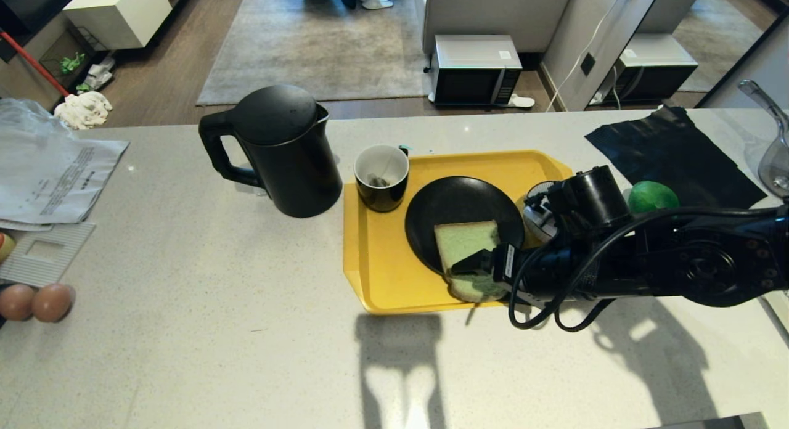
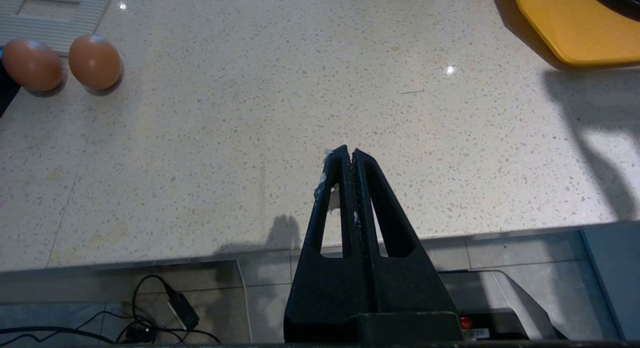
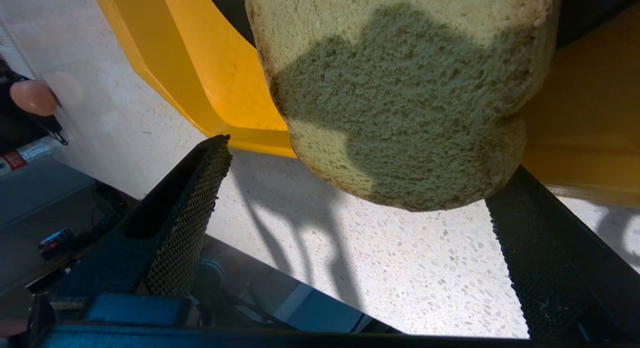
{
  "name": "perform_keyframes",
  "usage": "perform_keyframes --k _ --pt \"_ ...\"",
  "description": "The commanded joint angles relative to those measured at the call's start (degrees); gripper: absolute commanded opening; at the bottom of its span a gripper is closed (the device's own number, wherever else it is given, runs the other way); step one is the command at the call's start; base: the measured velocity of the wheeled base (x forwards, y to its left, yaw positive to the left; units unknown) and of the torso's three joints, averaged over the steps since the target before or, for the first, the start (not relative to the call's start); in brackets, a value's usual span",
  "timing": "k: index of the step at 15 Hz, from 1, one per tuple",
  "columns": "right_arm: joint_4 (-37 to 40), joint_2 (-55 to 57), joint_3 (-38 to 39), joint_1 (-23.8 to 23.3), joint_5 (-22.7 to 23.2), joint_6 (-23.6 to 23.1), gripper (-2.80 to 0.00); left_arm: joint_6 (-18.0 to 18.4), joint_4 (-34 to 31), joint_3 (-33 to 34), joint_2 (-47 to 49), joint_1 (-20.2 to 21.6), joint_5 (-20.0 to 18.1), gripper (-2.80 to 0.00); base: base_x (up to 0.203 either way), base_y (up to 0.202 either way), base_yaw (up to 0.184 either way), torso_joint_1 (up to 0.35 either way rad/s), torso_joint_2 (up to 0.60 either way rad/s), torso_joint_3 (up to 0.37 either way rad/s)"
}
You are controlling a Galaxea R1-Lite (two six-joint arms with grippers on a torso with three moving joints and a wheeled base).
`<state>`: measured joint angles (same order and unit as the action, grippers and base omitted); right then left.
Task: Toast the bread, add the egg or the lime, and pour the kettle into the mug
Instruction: Pick up the bread slice
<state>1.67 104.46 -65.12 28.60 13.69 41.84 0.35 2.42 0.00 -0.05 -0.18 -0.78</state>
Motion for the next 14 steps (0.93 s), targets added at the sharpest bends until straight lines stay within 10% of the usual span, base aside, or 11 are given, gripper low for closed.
perform_keyframes --k 1,7,8,14 --pt "0.2 0.8 -0.5 0.0 0.1 0.3 0.0 0.0 0.0 1.0 -0.1 0.0 0.0 -2.8 0.0 0.0 0.0 0.0 0.0 0.0" --pt "0.2 1.3 -1.0 -0.3 -0.3 0.3 0.0 0.0 0.0 1.0 -0.1 0.0 0.0 -2.8 0.0 0.0 0.0 0.0 0.0 0.0" --pt "0.2 1.3 -1.0 -0.3 -0.3 0.3 -2.8 0.0 0.0 1.0 -0.1 0.0 0.0 -2.8 0.0 0.0 0.0 0.0 0.0 0.0" --pt "0.3 0.9 -0.6 -1.8 -0.9 0.2 -2.8 0.0 0.0 1.0 -0.1 0.0 0.0 -2.8 0.0 0.0 0.0 0.0 0.0 0.0"
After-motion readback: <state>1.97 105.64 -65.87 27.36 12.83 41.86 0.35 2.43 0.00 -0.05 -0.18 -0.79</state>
